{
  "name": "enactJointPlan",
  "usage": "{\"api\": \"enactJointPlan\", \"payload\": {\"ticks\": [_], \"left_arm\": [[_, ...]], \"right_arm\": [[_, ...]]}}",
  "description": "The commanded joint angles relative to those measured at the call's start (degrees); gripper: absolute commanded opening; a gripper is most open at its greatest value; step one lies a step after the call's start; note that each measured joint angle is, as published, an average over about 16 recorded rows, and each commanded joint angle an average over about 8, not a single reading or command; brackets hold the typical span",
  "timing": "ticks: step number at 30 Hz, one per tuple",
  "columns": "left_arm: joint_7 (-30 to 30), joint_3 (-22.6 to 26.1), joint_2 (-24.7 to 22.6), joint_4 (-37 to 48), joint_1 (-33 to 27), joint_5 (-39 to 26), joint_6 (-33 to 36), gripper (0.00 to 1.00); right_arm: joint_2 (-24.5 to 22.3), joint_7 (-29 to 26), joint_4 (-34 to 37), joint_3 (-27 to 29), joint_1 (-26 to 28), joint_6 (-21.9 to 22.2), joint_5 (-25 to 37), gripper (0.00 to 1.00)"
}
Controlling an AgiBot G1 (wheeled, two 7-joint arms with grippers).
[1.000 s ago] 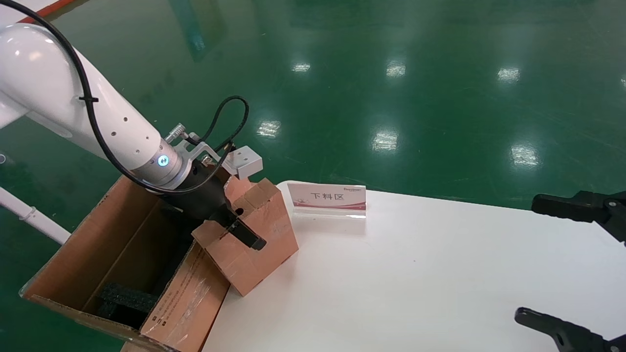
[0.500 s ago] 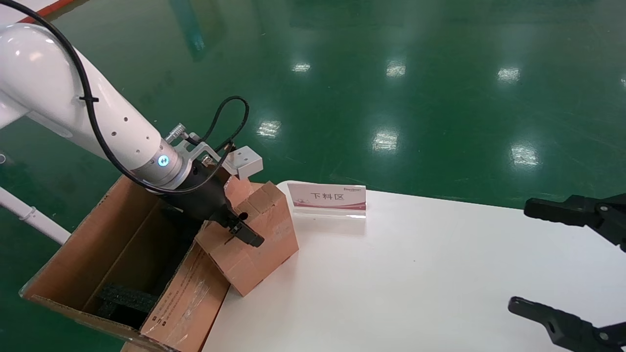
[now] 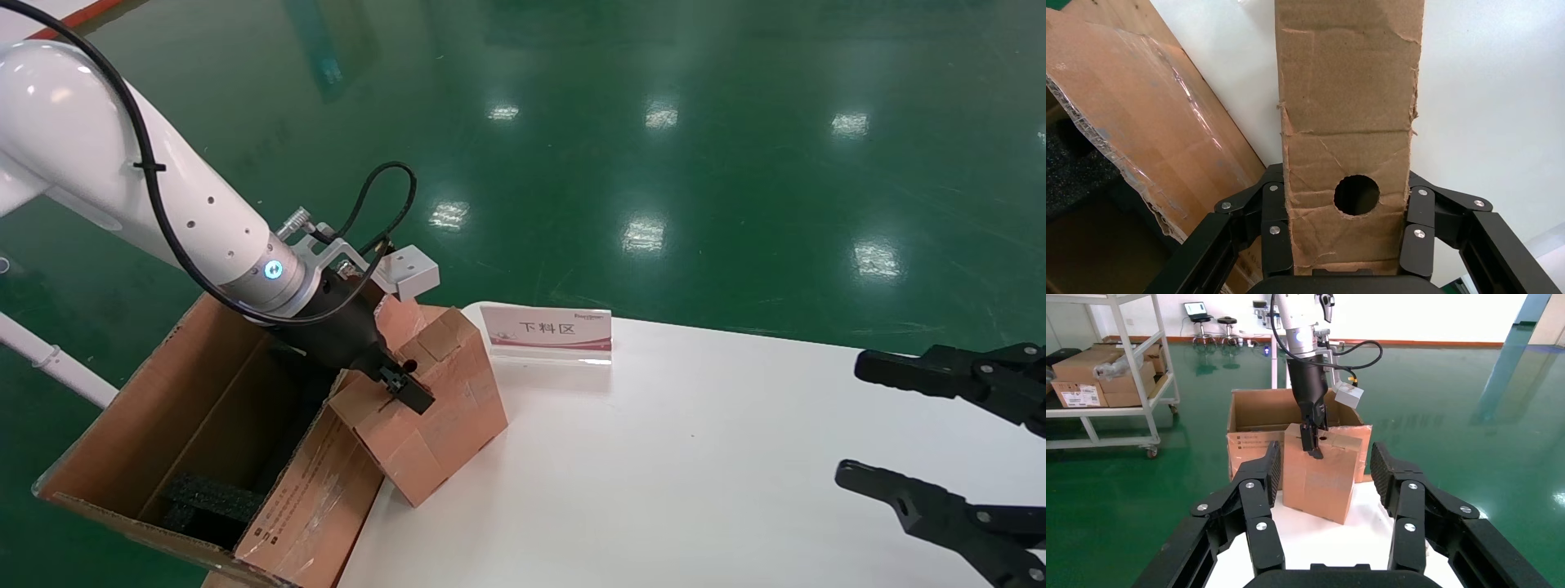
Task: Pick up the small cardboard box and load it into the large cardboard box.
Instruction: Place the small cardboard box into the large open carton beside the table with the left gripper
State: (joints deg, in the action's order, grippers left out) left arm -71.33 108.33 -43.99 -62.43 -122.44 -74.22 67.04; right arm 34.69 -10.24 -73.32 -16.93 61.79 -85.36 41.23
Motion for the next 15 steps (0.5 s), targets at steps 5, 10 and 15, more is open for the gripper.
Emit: {"api": "enactJointPlan", "payload": {"ticks": [5, 10, 15], "left_arm": [[0.0, -0.1, 0.1, -0.1, -0.2, 0.2, 0.0, 0.0], [1.6, -2.6, 2.7, -1.2, -3.5, 3.3, 1.2, 0.0], [3.9, -6.4, 7.5, -2.4, -10.5, 7.1, 4.5, 0.0]], "right_arm": [[0.0, 0.0, 0.0, 0.0, 0.0, 0.0, 0.0, 1.0], [0.0, 0.0, 0.0, 0.0, 0.0, 0.0, 0.0, 1.0], [0.0, 0.0, 0.0, 0.0, 0.0, 0.0, 0.0, 1.0]]}}
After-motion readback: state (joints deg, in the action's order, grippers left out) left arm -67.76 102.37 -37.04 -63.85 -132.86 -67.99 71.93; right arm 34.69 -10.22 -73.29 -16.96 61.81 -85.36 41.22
